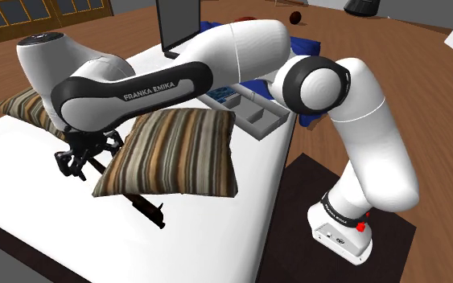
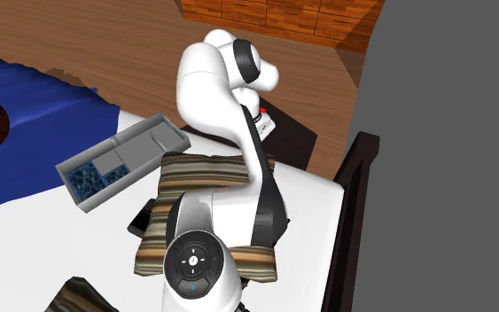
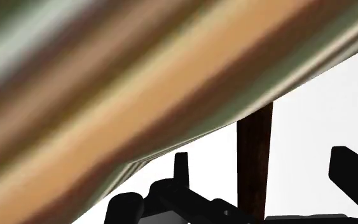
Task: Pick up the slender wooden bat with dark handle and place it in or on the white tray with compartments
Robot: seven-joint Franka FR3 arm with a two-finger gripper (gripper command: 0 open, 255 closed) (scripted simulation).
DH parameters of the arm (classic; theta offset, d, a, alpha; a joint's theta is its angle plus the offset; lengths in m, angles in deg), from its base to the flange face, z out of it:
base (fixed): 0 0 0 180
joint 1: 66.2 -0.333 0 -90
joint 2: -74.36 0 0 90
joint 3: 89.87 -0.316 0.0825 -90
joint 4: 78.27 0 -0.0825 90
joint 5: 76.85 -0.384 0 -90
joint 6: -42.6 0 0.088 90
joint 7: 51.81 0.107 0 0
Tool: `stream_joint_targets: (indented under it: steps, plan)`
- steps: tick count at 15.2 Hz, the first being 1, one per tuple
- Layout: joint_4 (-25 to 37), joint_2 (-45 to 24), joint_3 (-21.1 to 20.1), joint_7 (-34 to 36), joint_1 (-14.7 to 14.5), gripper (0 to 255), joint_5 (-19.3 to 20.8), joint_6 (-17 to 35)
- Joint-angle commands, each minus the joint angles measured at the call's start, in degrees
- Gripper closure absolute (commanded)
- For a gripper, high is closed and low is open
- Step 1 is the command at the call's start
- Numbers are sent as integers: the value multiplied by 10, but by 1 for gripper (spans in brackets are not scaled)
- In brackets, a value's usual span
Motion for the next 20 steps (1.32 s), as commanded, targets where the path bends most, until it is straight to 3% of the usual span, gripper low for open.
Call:
stream_joint_targets:
  steps: [1, 7, 8, 20]
  plan:
    - [-8, 1, 0, 0, 3, 0, -1, 4]
    - [-8, 1, 0, 0, 3, 0, -1, 4]
    - [-8, 1, 0, 0, 3, 255, -1, 4]
    - [9, 5, -2, -2, 0, 255, -3, -17]
